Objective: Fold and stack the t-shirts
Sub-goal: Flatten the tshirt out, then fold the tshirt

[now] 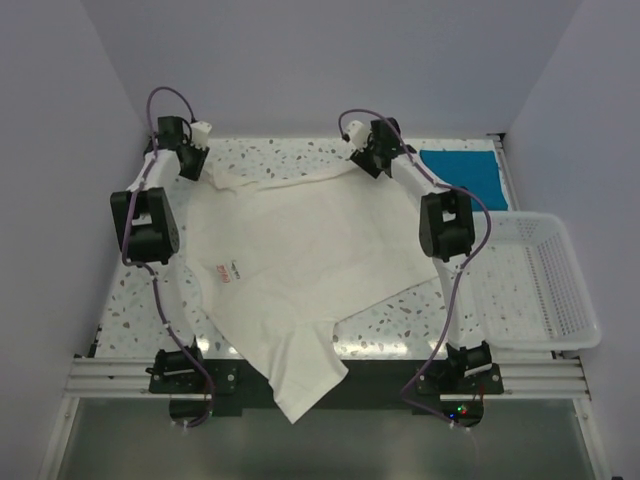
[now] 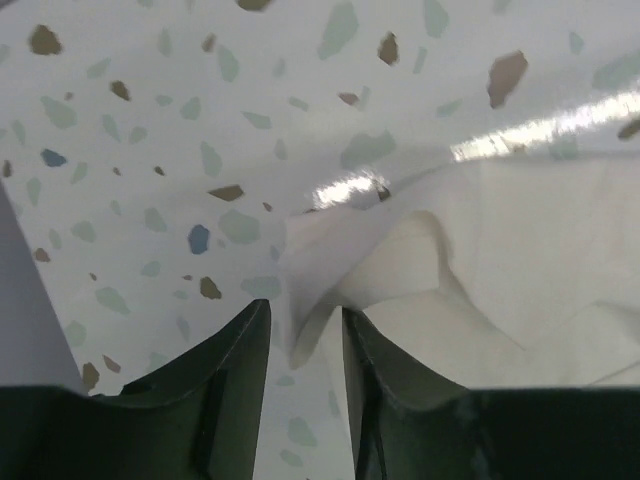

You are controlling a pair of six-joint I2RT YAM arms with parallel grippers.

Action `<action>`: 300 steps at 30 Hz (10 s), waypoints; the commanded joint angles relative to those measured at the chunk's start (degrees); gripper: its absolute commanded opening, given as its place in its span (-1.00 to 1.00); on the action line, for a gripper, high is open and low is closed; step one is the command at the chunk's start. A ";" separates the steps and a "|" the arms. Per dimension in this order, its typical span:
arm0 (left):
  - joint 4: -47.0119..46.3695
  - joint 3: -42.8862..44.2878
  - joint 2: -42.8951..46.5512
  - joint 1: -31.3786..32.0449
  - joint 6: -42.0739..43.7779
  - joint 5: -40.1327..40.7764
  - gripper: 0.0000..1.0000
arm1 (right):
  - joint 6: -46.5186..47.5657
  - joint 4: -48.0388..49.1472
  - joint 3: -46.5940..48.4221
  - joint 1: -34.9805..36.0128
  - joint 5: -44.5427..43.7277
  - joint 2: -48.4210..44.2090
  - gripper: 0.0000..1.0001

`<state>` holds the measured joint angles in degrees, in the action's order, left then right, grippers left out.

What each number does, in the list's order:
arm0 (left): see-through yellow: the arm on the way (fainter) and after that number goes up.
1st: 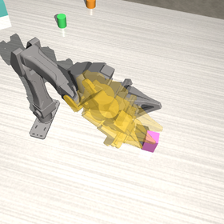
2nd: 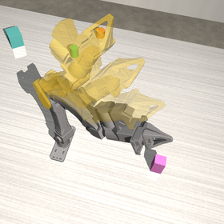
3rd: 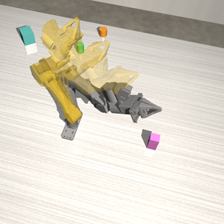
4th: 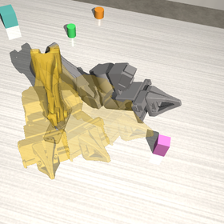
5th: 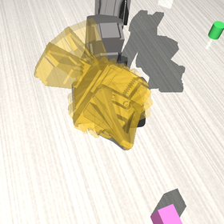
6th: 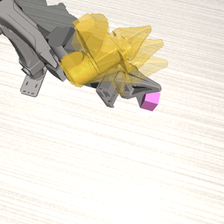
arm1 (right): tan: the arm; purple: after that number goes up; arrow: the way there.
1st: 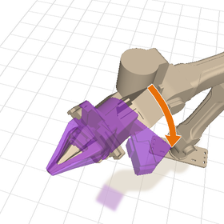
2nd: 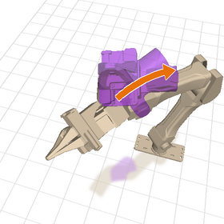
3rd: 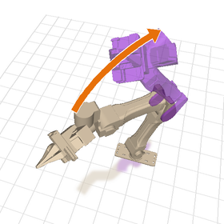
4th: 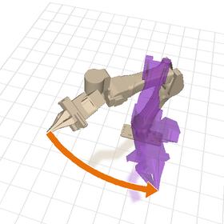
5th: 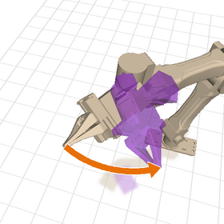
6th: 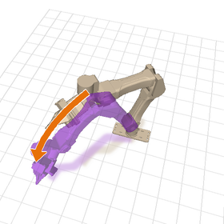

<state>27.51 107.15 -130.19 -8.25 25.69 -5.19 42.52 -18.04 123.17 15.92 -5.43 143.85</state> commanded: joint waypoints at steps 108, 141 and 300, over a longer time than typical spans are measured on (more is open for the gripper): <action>4.68 10.01 5.04 -9.33 -5.21 -24.26 0.22 | -7.81 -41.02 5.31 1.74 8.16 -7.98 0.14; -13.88 15.98 -14.38 -1.95 12.19 -23.11 0.18 | -2.71 -36.19 2.86 2.53 -1.07 -6.48 -1.00; 9.14 -16.20 8.56 -18.56 -19.72 -25.48 -0.67 | 6.43 -39.35 -26.23 2.71 8.33 -22.48 -0.65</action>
<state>40.16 86.85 -120.79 -26.50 6.61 -29.85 49.76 -57.39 94.61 18.48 2.94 120.79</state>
